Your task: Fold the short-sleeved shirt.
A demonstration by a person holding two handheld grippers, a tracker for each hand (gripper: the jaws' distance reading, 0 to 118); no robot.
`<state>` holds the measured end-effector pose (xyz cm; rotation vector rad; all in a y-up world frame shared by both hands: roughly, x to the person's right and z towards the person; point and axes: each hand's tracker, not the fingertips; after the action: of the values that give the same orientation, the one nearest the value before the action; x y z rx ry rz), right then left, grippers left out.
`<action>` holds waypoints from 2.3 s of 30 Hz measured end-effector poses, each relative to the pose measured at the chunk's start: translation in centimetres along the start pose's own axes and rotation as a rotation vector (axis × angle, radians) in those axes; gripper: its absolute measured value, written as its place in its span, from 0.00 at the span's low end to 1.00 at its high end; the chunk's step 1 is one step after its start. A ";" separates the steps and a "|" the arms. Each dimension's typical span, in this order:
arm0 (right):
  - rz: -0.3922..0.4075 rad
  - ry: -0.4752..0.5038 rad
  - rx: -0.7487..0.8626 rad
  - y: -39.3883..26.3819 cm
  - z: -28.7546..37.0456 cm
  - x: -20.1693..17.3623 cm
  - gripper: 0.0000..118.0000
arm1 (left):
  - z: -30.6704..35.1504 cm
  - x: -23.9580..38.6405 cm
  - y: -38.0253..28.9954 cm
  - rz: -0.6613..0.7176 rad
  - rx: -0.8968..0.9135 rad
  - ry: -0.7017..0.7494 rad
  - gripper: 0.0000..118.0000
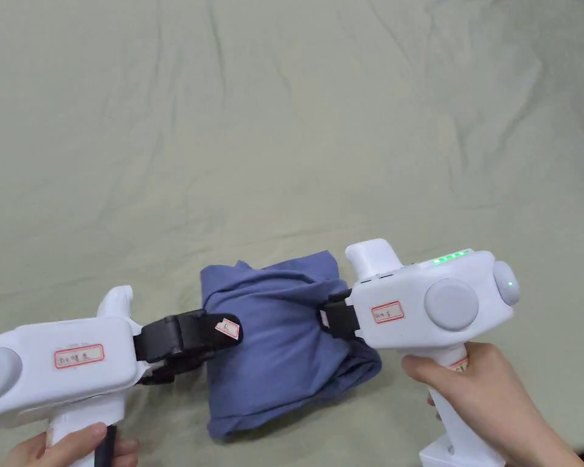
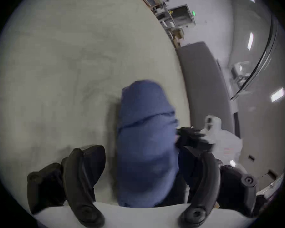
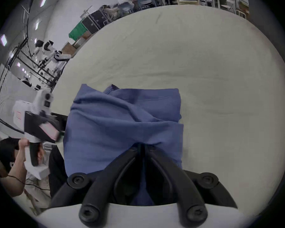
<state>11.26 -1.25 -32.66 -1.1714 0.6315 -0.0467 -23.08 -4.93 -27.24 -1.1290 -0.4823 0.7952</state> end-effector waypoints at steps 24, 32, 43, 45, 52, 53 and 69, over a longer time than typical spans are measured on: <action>0.107 0.087 0.153 2.3 5.3 -9.1 0.06 | 25.4 -8.2 12.0 -0.033 -0.075 0.687 0.37; 0.096 0.090 0.123 1.7 4.5 -9.5 0.06 | 28.4 -17.3 14.2 0.231 -0.068 0.811 0.60; 0.127 0.034 0.273 1.7 10.7 -8.1 0.06 | 37.5 3.4 6.2 -0.316 0.698 0.953 0.42; 0.146 -0.039 0.374 1.9 13.7 -7.9 0.06 | 36.0 8.9 4.3 -0.487 0.845 0.909 0.00; 0.218 -0.408 0.845 2.6 26.4 -8.0 0.06 | 27.7 25.5 -0.1 -0.684 1.170 0.736 0.00; 0.207 -0.416 0.882 2.9 27.8 -7.8 0.06 | 26.7 27.0 -0.4 -0.701 1.174 0.701 0.00; 0.130 -0.479 1.196 6.6 38.6 -6.4 0.09 | 21.1 35.7 0.4 -0.705 1.125 0.619 0.04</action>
<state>22.79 36.26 -26.42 0.0350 0.1585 -0.0229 -15.17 35.41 -21.49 -0.0661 0.1346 -0.0042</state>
